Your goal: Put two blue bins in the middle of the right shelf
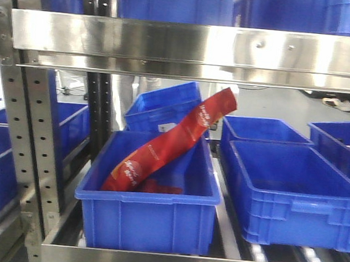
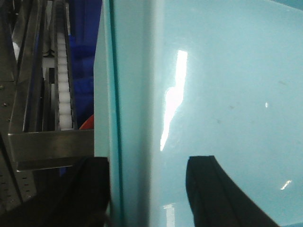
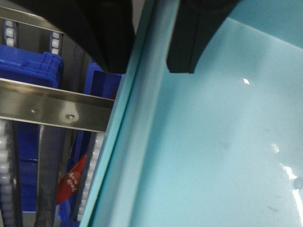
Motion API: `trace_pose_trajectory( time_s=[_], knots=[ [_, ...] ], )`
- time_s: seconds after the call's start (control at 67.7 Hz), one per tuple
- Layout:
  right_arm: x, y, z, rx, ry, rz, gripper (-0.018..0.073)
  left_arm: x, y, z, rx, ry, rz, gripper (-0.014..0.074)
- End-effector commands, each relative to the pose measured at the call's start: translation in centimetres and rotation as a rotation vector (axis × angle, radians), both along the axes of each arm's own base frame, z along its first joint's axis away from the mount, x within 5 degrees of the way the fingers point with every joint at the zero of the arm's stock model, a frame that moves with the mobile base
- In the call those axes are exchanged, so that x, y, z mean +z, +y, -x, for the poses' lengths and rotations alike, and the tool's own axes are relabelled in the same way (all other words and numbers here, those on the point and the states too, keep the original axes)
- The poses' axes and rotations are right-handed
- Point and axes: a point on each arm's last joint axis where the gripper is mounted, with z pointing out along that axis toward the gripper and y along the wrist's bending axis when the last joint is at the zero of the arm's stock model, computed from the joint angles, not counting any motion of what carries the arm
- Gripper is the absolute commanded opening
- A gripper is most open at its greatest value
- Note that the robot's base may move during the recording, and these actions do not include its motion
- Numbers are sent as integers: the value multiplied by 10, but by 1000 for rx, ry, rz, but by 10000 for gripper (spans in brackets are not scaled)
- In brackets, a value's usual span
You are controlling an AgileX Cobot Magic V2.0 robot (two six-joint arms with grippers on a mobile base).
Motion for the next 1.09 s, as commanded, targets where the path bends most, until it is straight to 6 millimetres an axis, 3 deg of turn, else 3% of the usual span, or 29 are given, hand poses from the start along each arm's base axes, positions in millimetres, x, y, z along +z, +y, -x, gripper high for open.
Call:
trace_pose_trajectory(
  time_s=[0.0,1.078],
  knots=[
    [18,0,5,25,-116,-49,-154,15,0,6,-11,-98,25,-111],
    [18,0,5,25,-116,-49,-154,15,0,6,-10,-98,24,-111]
  ],
)
